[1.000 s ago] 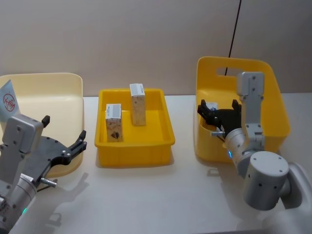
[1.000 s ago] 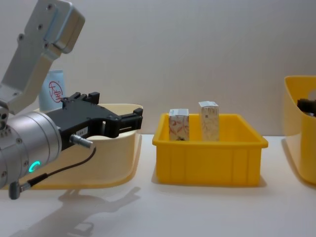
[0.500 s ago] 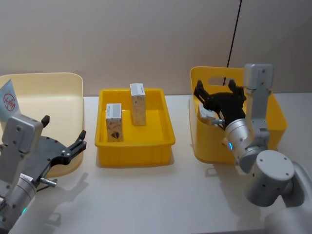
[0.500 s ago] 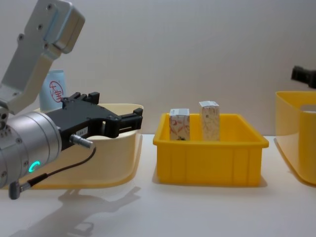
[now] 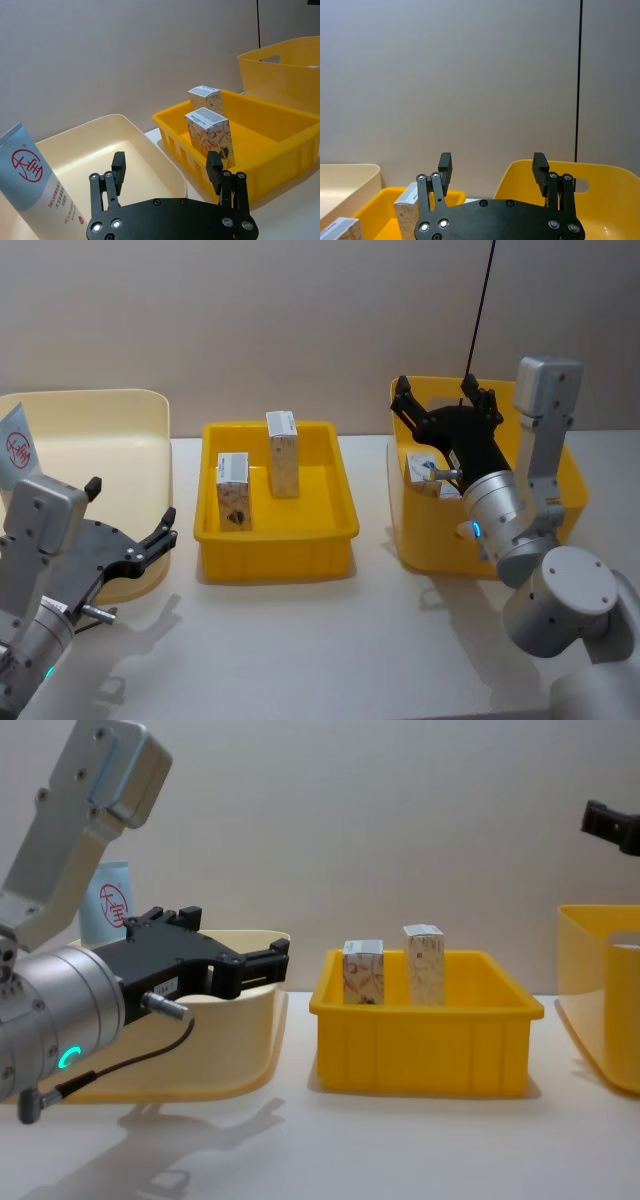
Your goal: Bimanual collaborative sorting of washing and personal care products
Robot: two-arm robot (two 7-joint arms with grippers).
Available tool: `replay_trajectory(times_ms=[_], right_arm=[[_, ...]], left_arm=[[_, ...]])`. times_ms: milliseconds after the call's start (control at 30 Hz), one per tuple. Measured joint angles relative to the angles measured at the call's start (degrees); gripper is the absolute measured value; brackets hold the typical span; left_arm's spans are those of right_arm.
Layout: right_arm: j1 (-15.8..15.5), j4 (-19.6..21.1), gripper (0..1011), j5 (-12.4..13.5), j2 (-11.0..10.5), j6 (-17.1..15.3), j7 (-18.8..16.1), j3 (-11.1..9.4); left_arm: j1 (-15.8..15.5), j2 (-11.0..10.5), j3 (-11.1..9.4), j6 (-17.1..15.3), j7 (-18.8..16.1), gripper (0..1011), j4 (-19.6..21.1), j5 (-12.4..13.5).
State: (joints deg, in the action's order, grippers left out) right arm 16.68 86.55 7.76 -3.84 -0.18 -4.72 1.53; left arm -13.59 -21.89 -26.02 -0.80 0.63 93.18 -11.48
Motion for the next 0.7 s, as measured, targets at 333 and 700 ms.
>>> replay_trajectory(times_ms=[333, 700], right_arm=[[-0.16, 0.38, 1001, 1.04, -0.24, 1.41, -1.62, 0.05], [-2.76, 2.51, 1001, 2.18, -2.52, 1.03, -1.34, 1.73]], left_arm=[[0.0, 0.0, 0.0, 0.0, 0.0, 1003, 0.0, 0.0], [0.0, 0.0, 0.0, 0.0, 0.0, 1003, 0.0, 0.0]])
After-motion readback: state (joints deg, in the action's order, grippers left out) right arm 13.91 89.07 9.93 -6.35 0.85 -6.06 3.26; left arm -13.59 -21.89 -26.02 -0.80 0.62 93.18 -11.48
